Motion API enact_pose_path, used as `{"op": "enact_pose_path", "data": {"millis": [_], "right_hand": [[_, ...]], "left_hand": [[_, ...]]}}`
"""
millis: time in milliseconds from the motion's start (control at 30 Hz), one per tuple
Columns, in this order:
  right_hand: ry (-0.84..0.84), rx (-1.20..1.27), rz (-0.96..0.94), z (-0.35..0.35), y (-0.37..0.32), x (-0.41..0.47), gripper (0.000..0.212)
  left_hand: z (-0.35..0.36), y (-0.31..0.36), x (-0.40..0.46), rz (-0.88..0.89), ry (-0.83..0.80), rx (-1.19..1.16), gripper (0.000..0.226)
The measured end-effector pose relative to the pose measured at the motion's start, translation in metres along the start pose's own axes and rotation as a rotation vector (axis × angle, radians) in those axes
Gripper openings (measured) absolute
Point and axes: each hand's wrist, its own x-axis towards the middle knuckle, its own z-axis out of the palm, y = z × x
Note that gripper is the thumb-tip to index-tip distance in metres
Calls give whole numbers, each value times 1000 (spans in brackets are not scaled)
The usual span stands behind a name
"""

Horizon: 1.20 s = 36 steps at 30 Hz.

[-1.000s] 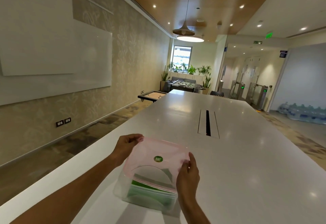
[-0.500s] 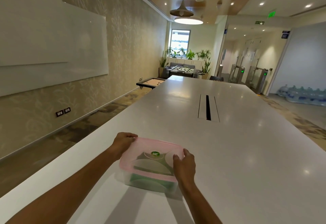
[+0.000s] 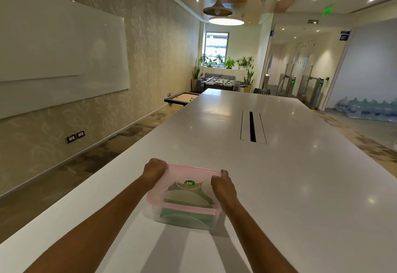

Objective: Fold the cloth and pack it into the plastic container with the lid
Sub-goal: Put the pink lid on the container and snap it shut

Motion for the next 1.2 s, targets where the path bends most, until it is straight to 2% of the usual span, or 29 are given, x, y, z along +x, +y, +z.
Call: {"op": "enact_pose_path", "data": {"millis": [200, 433, 833, 1033, 1100, 1200], "right_hand": [[6, 66, 58, 0, -5, 17, 38], [94, 36, 65, 4, -1, 36, 41], [131, 56, 89, 3, 7, 41, 39], [243, -94, -5, 2, 6, 36, 37], [282, -248, -90, 2, 3, 28, 47], [191, -527, -97, 9, 4, 10, 78]], "left_hand": [[1, -1, -3, 10, 11, 15, 35], [5, -2, 2, 29, 45, 45, 29], [7, -6, 8, 0, 59, 32, 32], [7, -2, 3, 12, 63, 54, 31], [6, 0, 0, 18, 68, 62, 31], [4, 1, -1, 15, 82, 59, 31]]}}
